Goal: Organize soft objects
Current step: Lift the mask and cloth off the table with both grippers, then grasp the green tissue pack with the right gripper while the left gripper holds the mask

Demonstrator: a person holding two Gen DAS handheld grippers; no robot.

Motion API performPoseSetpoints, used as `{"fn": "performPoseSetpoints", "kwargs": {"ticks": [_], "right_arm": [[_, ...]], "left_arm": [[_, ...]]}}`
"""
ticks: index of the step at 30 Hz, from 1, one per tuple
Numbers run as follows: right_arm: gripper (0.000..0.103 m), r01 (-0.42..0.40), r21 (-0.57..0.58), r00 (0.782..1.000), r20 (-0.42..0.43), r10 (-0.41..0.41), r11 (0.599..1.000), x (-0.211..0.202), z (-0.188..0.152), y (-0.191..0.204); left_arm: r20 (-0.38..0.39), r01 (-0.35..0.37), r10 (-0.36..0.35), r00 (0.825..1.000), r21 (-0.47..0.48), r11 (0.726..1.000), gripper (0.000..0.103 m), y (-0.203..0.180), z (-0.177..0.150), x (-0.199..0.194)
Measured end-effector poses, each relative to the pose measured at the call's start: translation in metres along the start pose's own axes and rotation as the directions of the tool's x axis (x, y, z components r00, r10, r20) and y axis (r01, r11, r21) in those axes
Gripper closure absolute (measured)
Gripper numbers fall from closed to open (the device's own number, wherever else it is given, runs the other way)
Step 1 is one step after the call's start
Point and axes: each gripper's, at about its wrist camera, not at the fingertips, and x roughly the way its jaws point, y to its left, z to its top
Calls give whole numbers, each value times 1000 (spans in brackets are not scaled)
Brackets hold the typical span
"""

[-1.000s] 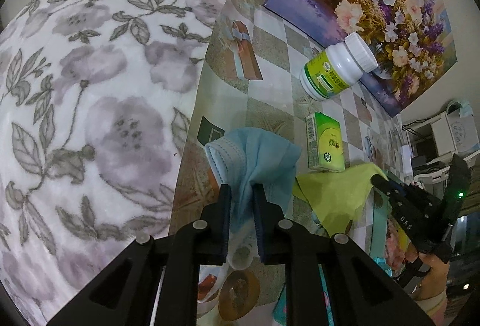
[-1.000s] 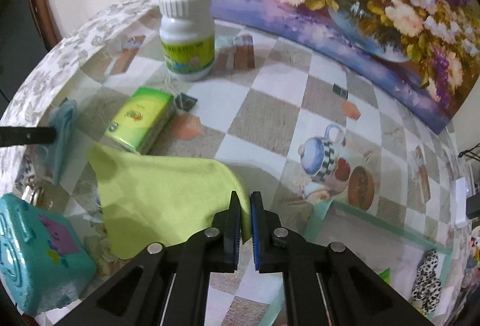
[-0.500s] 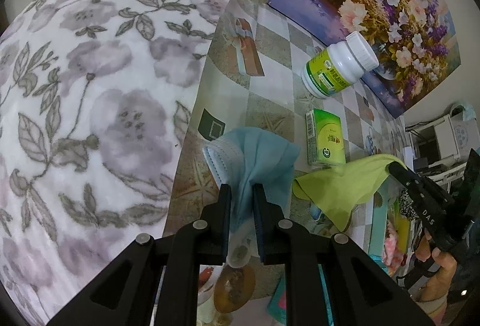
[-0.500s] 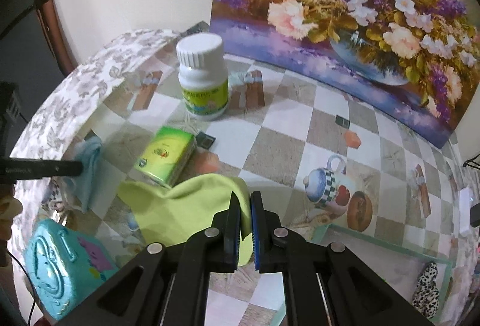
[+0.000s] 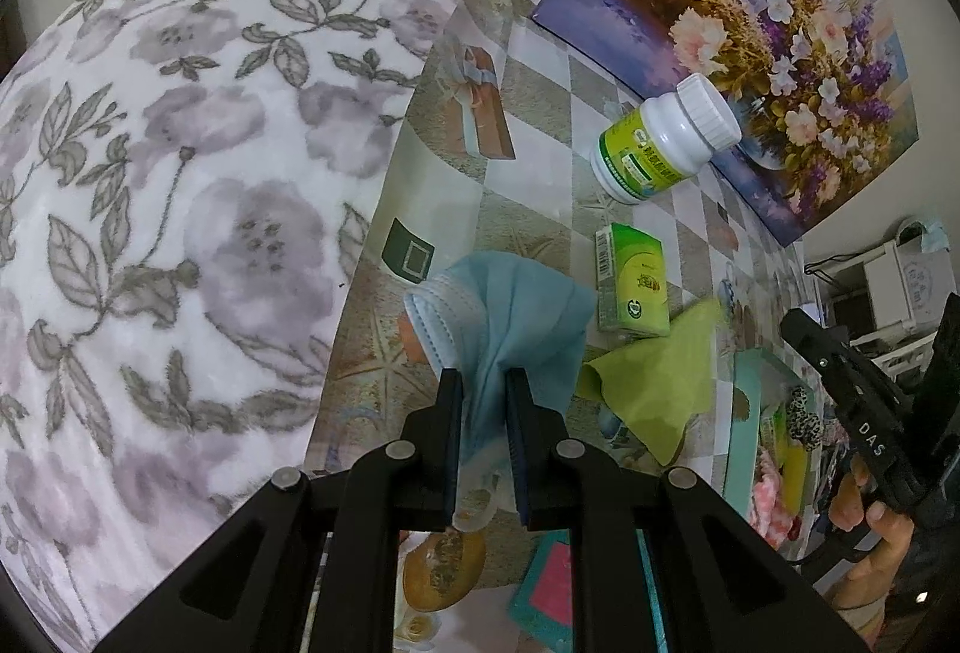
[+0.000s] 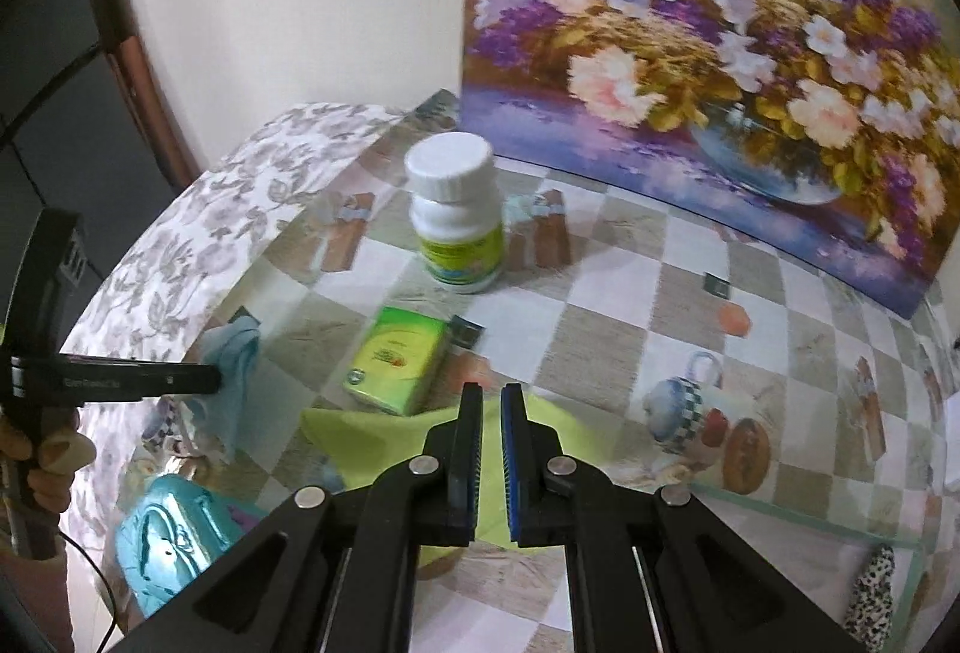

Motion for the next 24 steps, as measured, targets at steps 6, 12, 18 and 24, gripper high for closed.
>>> {"fn": "performPoseSetpoints", "kwargs": {"ticks": [6,12,18,24], "right_arm": [[95,-7,-14,999,-53,7,1000,20,2,12],[53,-5,1,990,-138,5,1000,47,7,26],[48,9,-6,982,-190,-10,1000,68,16,39],[42,17,11,969,-247,-14,1000,95,28,50]], "left_arm": [[43,-48,48,998,9,999,88,3,-1,-8],[55,-36,36,998,6,999,88,6,-2,-13],[54,-27,27,998,1,1000,88,7,-3,-13],[47,-25,25,999,2,1000,88,6,-3,-10]]}}
